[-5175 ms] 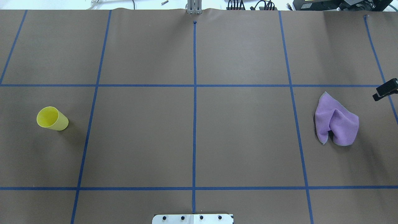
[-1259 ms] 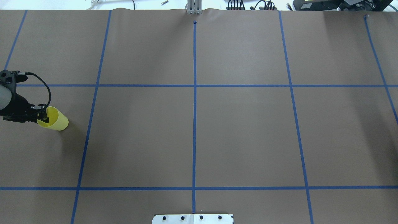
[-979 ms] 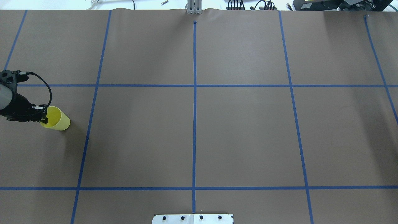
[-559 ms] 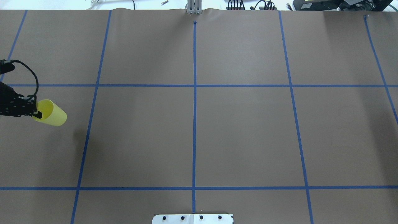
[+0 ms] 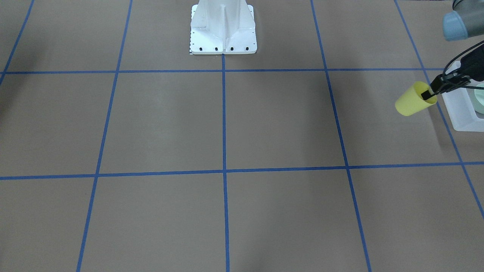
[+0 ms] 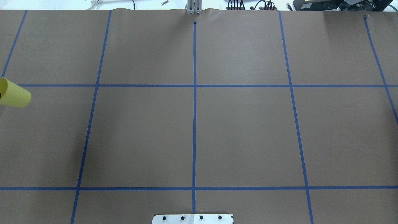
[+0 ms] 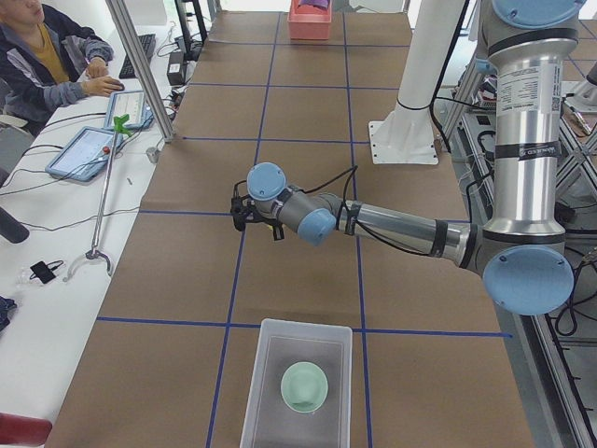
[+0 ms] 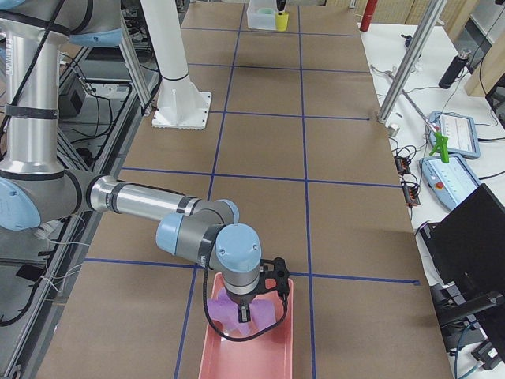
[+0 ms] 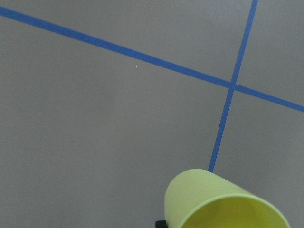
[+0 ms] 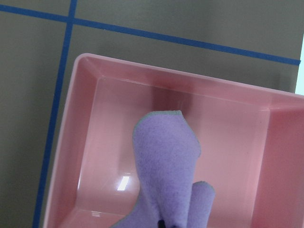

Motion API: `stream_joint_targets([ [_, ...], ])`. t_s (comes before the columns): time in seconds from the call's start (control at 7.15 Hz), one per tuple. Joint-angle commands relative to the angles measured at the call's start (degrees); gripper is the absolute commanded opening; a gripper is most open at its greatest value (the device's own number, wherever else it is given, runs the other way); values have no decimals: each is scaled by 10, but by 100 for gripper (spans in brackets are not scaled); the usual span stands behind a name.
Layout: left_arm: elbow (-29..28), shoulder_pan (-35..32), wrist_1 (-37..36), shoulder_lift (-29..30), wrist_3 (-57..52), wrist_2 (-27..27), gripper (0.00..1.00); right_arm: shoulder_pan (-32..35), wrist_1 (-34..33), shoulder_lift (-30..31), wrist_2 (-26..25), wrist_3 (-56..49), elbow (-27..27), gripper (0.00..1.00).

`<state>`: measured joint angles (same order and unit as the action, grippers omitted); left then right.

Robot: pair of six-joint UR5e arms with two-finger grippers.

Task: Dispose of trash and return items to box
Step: 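Lift the yellow cup with the left gripper and carry it to the clear bin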

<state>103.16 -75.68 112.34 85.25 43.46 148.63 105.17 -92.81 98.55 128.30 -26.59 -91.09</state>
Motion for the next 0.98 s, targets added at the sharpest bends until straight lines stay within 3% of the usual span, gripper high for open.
stream_joint_targets([
  [0.0, -7, -86, -69, -38, -204, -3, 0, -1, 83, 0, 15, 5, 70, 99],
  [0.14, -11, -134, -138, -38, -326, -10, 0, -1, 86, -2, 49, 8, 56, 100],
  [0.42, -42, -221, -234, -33, -542, -94, 0, -28, 82, 1, 74, 112, -29, 100],
  [0.84, -202, -269, -210, -16, -715, -106, 0, -117, 83, -3, 76, 268, -120, 100],
])
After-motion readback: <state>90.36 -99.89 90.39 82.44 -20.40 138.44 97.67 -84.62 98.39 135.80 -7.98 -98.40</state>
